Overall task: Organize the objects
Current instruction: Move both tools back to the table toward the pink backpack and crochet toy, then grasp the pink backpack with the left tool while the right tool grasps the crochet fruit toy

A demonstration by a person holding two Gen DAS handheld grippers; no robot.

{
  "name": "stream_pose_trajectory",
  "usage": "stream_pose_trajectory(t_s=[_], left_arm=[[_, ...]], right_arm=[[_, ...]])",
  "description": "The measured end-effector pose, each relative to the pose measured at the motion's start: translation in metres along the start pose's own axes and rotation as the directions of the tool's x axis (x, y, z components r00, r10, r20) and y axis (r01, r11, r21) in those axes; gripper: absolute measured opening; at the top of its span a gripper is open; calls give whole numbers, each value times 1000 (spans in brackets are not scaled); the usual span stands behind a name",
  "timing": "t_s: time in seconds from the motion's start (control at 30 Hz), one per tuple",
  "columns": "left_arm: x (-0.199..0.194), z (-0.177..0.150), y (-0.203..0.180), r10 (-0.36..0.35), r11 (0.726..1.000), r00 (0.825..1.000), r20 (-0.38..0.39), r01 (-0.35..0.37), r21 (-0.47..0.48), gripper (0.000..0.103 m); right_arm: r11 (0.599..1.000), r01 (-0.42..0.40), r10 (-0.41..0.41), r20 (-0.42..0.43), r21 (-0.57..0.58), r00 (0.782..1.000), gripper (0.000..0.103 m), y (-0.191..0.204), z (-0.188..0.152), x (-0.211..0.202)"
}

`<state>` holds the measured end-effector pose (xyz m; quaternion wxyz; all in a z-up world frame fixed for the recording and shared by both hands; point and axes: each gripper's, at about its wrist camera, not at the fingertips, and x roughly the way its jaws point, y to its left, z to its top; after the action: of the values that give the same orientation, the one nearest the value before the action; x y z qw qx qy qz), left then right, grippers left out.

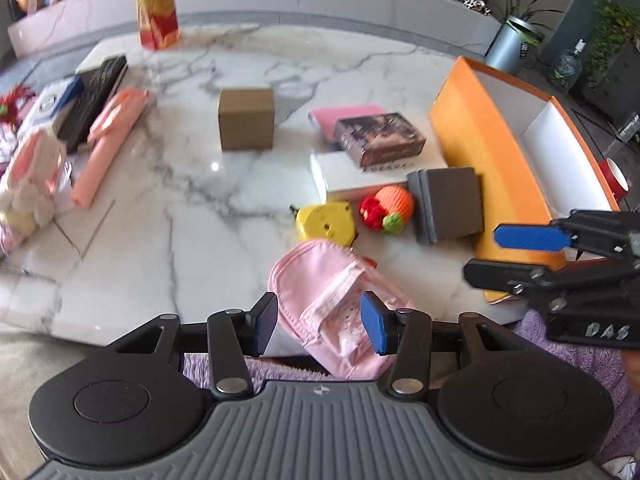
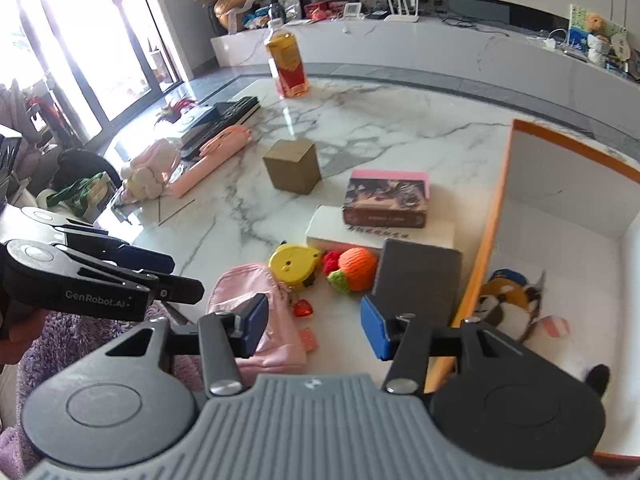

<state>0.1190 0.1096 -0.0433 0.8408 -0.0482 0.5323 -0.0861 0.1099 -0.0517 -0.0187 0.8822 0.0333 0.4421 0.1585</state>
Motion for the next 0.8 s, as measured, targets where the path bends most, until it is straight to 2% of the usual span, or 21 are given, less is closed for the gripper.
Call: stream_pose_trajectory(t_s=[0.13,0.2,0.33,0.43,0.63,0.67,0.73,0.8], left_arm=[[21,-1,13,-17,996,998,-68,11,-88,63],[31,-1,17,-18,994,995,-101,7,-114,64],[43,2,19,-34,992,988,-149,16,-125,73],[58,4,14,-22,996,978,-210,4,-86,74],[78,7,22,-97,985,959,-266,54,-162,71],[81,8,23,-105,983,956,-273,58,-176,74],[86,9,23,-117,980,952,-283,64,-190,75],[86,9,20,-105,982,955,-278,57,-178,74]], right_arm=[[1000,-13,12,-82,-13,997,44,6,-2,33],[1000,-23,21,-116,-9,993,36,5,-3,46],[999,-33,31,-158,-9,987,36,5,-4,63],[1000,-19,16,-185,-16,983,35,4,-5,74],[1000,-18,15,-208,-13,978,22,0,-5,84],[1000,-23,21,-213,-8,977,18,-1,-6,86],[1000,-30,28,-220,-6,975,16,-1,-8,88],[999,-22,16,-223,-26,975,16,2,-9,90]])
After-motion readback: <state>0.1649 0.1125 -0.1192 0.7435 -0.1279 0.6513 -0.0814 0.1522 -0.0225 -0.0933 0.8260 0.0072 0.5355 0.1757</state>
